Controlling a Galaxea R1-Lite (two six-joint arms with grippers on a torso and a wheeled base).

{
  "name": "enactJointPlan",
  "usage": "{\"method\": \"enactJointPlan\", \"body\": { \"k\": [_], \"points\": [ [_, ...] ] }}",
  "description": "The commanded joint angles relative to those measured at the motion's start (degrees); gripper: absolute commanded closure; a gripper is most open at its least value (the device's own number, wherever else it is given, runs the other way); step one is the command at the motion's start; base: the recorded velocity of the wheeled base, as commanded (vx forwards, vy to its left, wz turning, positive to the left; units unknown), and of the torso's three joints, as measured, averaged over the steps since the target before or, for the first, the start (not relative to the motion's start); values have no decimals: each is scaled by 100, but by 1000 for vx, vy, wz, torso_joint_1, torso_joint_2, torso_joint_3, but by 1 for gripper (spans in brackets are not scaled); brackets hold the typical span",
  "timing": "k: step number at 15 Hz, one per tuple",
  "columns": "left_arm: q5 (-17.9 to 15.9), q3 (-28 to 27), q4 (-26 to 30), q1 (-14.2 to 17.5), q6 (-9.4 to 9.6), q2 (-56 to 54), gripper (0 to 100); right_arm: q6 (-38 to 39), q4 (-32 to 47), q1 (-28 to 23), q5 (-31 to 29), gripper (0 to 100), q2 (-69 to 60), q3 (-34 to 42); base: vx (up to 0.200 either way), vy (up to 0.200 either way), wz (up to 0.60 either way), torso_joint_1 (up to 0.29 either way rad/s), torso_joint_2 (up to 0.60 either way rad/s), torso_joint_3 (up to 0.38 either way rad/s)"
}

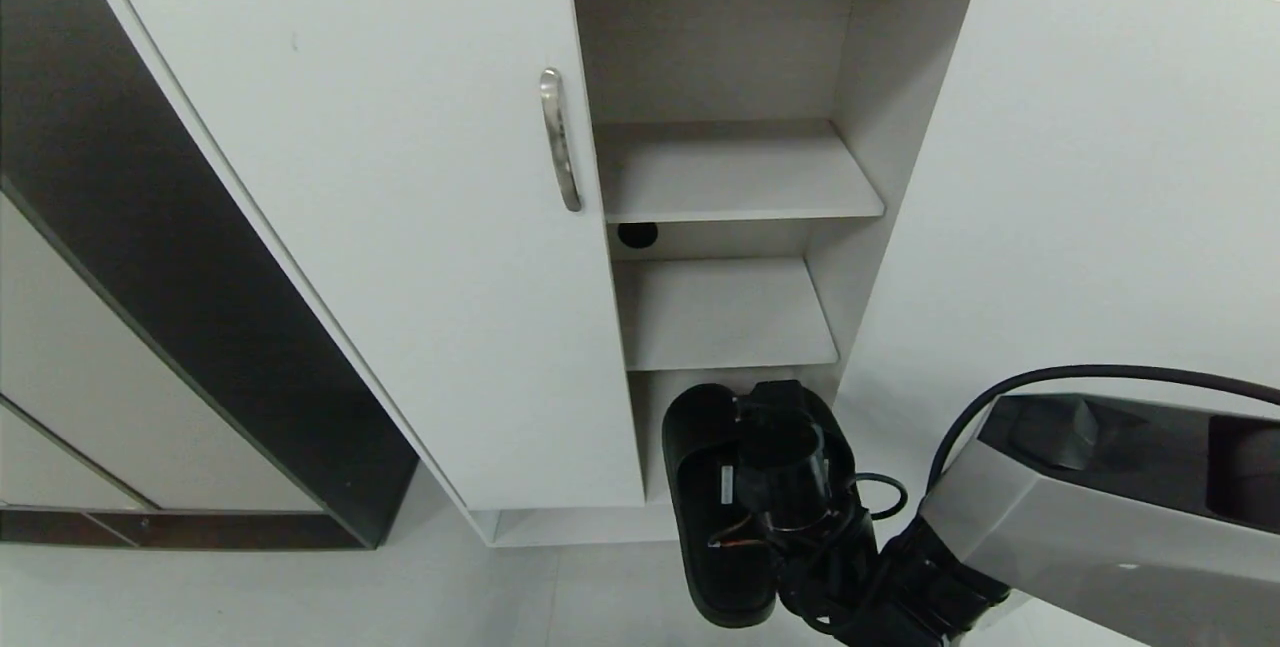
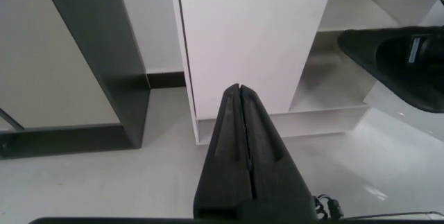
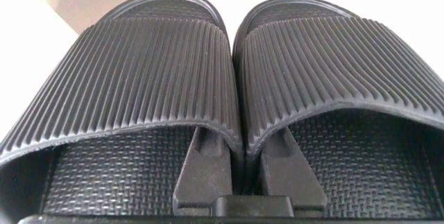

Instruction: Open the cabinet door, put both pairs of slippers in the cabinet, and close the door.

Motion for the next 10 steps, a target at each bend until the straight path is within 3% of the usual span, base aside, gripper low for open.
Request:
{"method": "enactJointPlan", "body": {
  "k": [1, 4, 8, 10],
  "points": [
    [-1, 0, -1, 1, 8, 7, 100, -543, -921, 45, -42, 100, 45, 260, 0, 0, 0, 2, 7, -168],
    [-1, 0, -1, 1, 8, 7, 100, -1062, -1984, 36, -42, 100, 387, 331, 0, 0, 0, 1, 1, -33],
    [-1, 0, -1, 1, 8, 7, 100, -1009, -1984, 10, -42, 100, 493, 278, 0, 0, 0, 0, 0, 0],
    [-10, 0, -1, 1, 8, 7, 100, -1009, -1975, -17, -50, 100, 458, 208, 200, 0, 0, 0, 2, 2]
  ]
}}
